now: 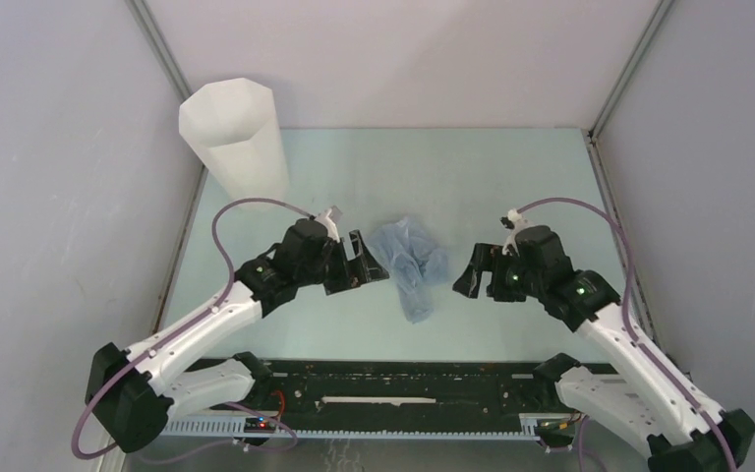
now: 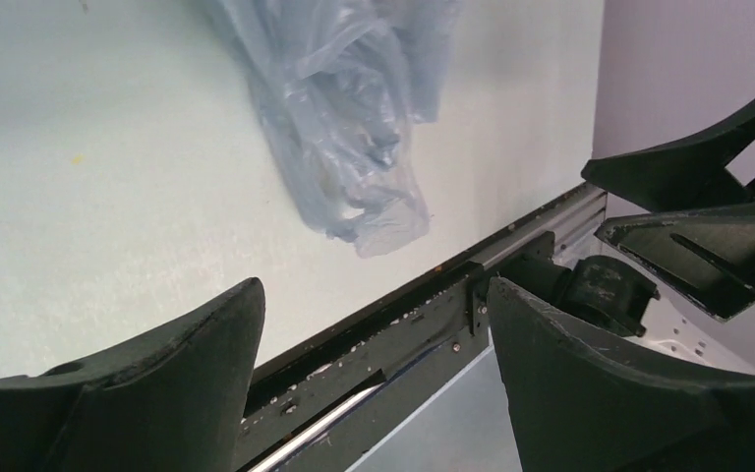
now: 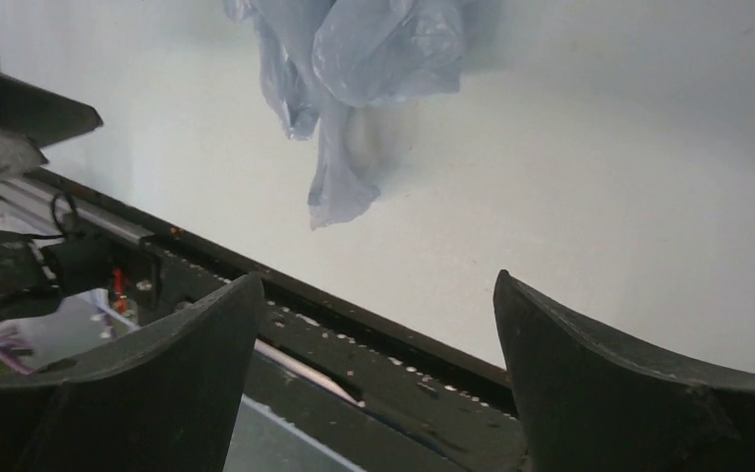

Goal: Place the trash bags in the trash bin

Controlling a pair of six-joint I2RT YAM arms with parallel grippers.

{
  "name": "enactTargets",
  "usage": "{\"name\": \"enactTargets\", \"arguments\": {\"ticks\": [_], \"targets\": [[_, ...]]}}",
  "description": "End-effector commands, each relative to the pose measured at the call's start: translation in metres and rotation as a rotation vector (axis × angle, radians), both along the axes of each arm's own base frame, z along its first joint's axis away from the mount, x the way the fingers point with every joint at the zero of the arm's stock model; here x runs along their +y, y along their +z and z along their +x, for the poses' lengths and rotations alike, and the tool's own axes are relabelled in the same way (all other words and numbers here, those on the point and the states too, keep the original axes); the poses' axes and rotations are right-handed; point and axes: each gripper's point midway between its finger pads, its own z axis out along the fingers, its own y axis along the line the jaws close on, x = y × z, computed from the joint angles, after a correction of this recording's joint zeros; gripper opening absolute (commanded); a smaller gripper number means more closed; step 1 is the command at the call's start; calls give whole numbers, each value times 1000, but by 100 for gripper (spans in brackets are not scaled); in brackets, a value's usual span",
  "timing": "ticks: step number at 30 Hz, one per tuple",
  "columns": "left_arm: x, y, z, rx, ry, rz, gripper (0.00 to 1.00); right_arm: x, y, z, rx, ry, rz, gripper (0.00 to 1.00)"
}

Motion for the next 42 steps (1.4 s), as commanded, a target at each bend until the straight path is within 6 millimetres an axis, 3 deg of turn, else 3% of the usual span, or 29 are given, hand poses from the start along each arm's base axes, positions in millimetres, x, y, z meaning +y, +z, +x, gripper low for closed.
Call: {"name": "enactTargets", "arguments": {"ticks": [1, 7, 11, 15, 18, 22, 29, 31, 39, 42], "targets": [[3, -9, 2, 62, 69, -20, 88, 44, 4, 11, 70, 48, 203, 95], [-5, -15, 0, 122, 95, -100, 88, 89, -35, 15, 142, 22, 166, 96], [-11, -19, 1, 173, 117, -151, 81, 106, -69, 19, 236, -45, 137, 95], [-16, -20, -2, 206, 104, -180, 77, 109, -93, 22, 239, -96, 70, 93], [-13, -23, -6, 217, 117, -193, 75, 112, -106, 23, 222, -69, 25, 86], [-12, -25, -9, 247, 150, -256, 72, 116, -119, 22, 199, -4, -10, 64], [-21, -26, -1, 307, 173, -377, 66, 125, -108, 15, 146, 122, 26, 13], [-28, -26, 3, 323, 163, -403, 66, 124, -102, 13, 134, 139, 36, 4], [-68, -36, 8, 398, 66, -381, 64, 117, -80, 5, 98, 171, 50, 0], [-77, -39, 14, 401, 72, -374, 58, 115, -76, 1, 89, 189, 47, 0]]}}
